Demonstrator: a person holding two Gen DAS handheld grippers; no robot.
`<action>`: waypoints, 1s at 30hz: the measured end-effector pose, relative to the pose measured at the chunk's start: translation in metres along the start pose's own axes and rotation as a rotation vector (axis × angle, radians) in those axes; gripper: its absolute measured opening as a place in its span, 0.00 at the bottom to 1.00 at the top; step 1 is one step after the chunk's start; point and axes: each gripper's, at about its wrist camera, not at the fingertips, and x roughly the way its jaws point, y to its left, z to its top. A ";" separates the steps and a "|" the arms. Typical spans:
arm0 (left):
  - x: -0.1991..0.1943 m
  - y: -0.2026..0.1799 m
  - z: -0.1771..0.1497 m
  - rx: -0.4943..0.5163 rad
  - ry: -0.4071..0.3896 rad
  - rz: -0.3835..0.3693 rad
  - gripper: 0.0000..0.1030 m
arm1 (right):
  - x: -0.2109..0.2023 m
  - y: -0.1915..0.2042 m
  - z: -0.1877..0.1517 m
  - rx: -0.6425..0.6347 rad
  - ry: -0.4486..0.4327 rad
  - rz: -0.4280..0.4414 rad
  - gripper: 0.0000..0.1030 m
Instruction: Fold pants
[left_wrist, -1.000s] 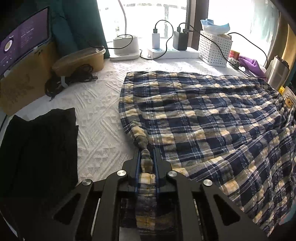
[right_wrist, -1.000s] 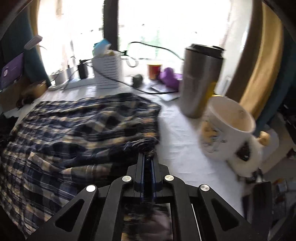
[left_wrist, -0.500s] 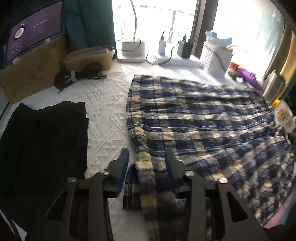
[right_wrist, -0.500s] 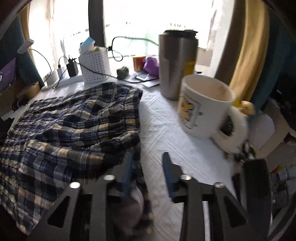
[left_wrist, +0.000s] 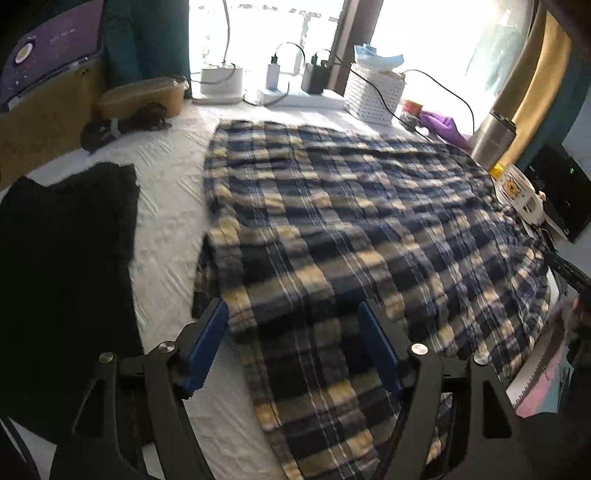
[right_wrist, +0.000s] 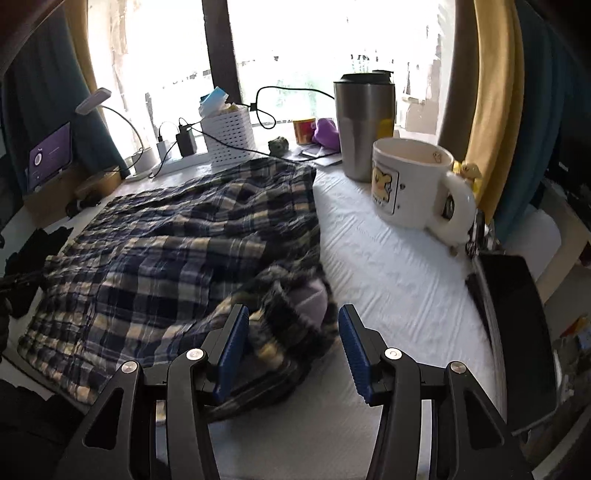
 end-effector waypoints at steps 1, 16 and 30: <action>0.005 0.000 -0.003 0.000 0.017 0.007 0.71 | 0.006 -0.003 -0.004 0.023 0.017 -0.015 0.51; -0.021 0.017 0.006 0.034 -0.073 0.064 0.04 | -0.044 0.024 0.018 0.021 -0.074 -0.110 0.12; -0.009 0.047 0.001 0.016 -0.035 0.120 0.43 | 0.012 0.027 -0.008 0.048 0.039 -0.160 0.12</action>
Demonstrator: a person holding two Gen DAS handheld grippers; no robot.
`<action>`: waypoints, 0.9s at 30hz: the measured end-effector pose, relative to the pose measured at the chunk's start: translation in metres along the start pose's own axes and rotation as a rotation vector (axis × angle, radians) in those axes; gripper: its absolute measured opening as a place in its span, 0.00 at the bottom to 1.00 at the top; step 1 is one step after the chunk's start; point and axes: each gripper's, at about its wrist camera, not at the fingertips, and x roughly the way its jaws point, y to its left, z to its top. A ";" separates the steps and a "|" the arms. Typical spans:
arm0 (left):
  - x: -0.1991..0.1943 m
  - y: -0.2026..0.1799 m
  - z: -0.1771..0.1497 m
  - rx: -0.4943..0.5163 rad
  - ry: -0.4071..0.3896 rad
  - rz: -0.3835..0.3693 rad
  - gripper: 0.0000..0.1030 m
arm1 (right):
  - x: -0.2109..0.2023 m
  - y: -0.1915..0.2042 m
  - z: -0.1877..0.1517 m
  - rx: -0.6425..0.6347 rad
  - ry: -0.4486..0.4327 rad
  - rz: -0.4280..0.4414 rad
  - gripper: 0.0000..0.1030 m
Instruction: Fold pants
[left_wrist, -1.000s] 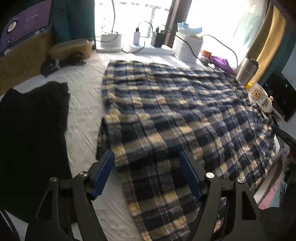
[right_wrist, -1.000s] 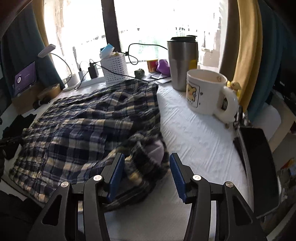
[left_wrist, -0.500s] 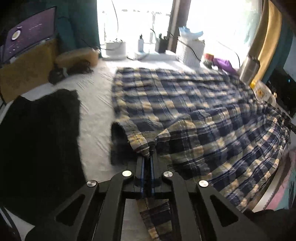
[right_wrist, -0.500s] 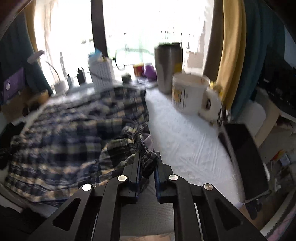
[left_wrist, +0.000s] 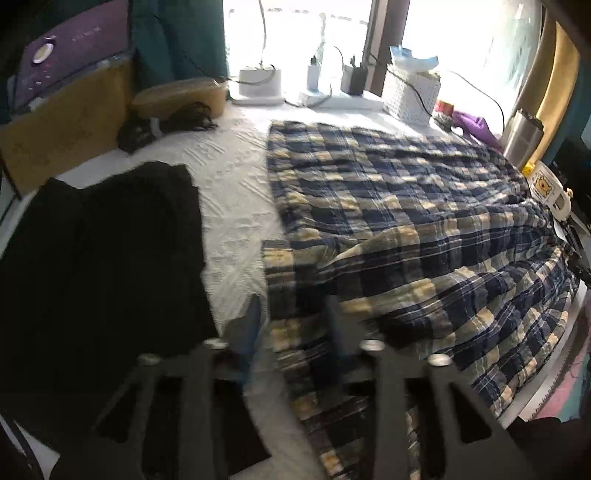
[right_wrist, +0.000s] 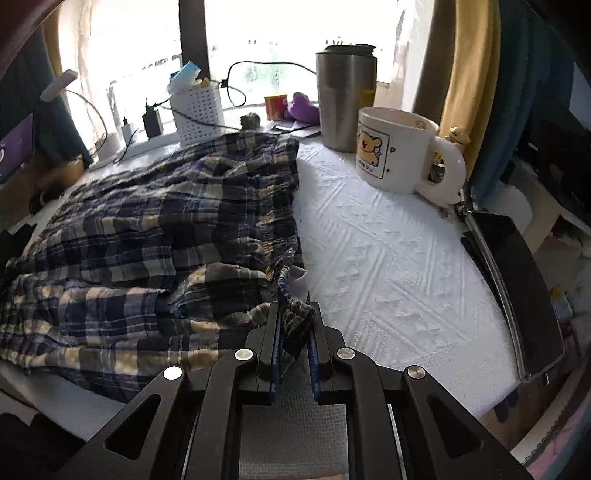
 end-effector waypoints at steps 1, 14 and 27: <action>-0.004 0.002 -0.002 -0.003 -0.007 -0.001 0.46 | -0.002 0.000 0.000 -0.003 -0.005 -0.005 0.12; -0.044 -0.021 -0.037 0.047 -0.055 -0.017 0.52 | -0.038 0.009 -0.008 -0.024 -0.061 -0.037 0.16; -0.055 -0.057 -0.045 0.117 -0.063 -0.071 0.52 | -0.072 -0.001 -0.019 -0.016 -0.110 -0.050 0.18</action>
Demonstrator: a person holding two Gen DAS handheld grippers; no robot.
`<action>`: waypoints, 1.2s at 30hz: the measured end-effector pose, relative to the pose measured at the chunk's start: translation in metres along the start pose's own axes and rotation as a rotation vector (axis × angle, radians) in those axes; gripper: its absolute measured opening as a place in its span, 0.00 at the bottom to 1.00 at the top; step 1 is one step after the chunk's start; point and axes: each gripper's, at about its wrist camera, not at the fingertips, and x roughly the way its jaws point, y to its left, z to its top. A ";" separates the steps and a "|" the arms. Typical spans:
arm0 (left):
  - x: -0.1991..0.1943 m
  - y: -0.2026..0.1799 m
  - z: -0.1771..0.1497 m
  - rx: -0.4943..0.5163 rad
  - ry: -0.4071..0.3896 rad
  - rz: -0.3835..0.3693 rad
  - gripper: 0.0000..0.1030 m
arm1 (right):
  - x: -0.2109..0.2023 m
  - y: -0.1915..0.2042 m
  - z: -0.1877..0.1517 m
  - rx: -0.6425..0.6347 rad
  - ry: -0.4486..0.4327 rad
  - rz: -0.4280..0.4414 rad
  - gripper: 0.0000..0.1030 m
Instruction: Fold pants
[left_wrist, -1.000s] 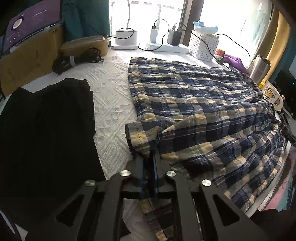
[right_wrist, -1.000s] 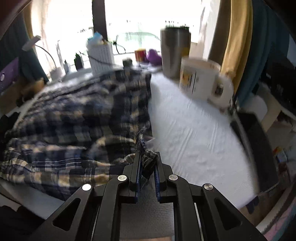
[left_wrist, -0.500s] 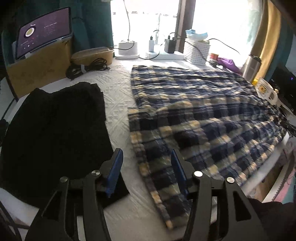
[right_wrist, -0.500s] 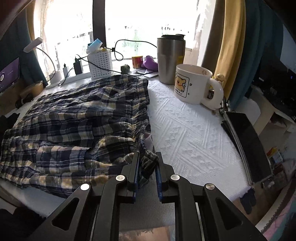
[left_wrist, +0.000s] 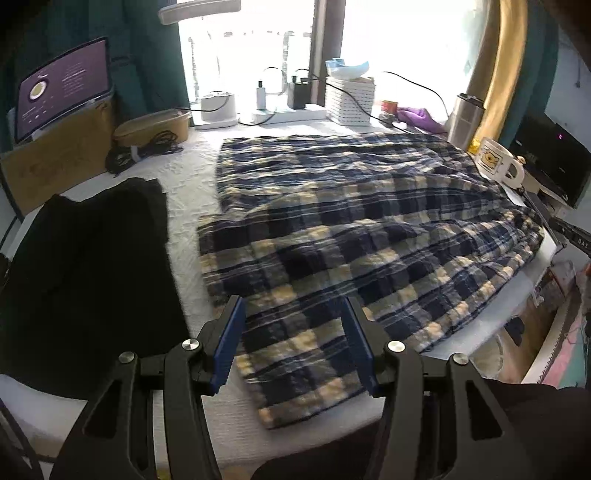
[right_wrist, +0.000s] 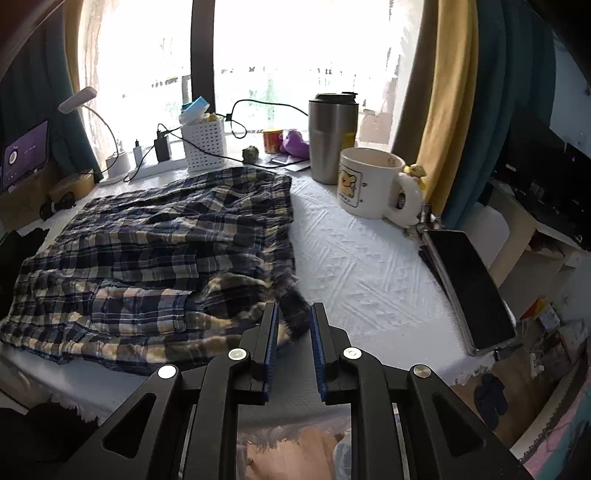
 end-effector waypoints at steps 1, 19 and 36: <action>0.001 -0.006 0.001 0.009 0.003 -0.012 0.52 | -0.001 -0.002 0.000 0.003 -0.002 -0.002 0.18; 0.046 -0.138 -0.008 0.381 0.155 -0.119 0.68 | 0.002 -0.035 -0.030 0.074 -0.036 0.020 0.87; 0.069 -0.180 0.020 0.529 0.069 0.020 0.69 | 0.017 -0.020 -0.036 -0.019 -0.030 0.042 0.87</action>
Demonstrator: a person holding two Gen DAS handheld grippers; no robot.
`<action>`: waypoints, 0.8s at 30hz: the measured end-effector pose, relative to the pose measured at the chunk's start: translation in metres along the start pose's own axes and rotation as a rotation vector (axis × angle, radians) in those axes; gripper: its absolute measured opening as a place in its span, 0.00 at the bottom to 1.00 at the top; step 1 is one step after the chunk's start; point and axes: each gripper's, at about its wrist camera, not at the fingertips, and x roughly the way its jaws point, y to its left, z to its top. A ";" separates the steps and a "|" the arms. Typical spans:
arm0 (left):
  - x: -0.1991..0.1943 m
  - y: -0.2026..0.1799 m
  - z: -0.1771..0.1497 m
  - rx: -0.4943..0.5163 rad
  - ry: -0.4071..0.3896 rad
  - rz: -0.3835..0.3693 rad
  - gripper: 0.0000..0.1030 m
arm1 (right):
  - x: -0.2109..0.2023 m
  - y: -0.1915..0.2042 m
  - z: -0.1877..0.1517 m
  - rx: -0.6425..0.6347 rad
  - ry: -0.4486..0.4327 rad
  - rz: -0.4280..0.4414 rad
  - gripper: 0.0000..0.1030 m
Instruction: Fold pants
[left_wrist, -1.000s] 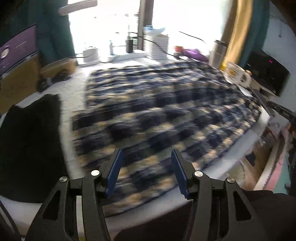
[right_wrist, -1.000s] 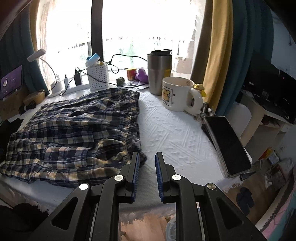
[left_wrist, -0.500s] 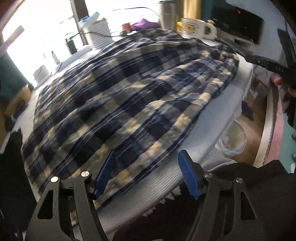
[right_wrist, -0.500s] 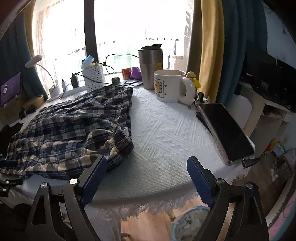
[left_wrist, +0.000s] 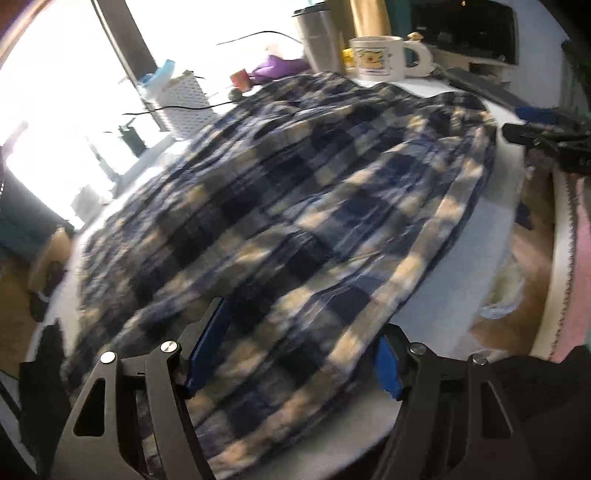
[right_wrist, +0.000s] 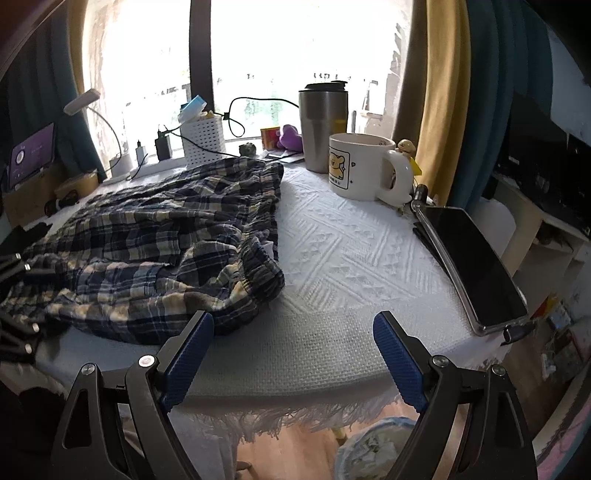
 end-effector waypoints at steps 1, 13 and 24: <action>-0.002 0.005 -0.005 0.001 0.001 0.022 0.69 | 0.000 0.001 0.000 -0.008 0.001 -0.002 0.87; -0.027 0.059 -0.077 -0.162 0.040 0.238 0.74 | -0.002 0.058 -0.011 -0.271 -0.003 -0.087 0.87; -0.035 0.101 -0.115 -0.295 0.012 0.370 0.80 | 0.008 0.095 -0.009 -0.427 -0.035 -0.095 0.87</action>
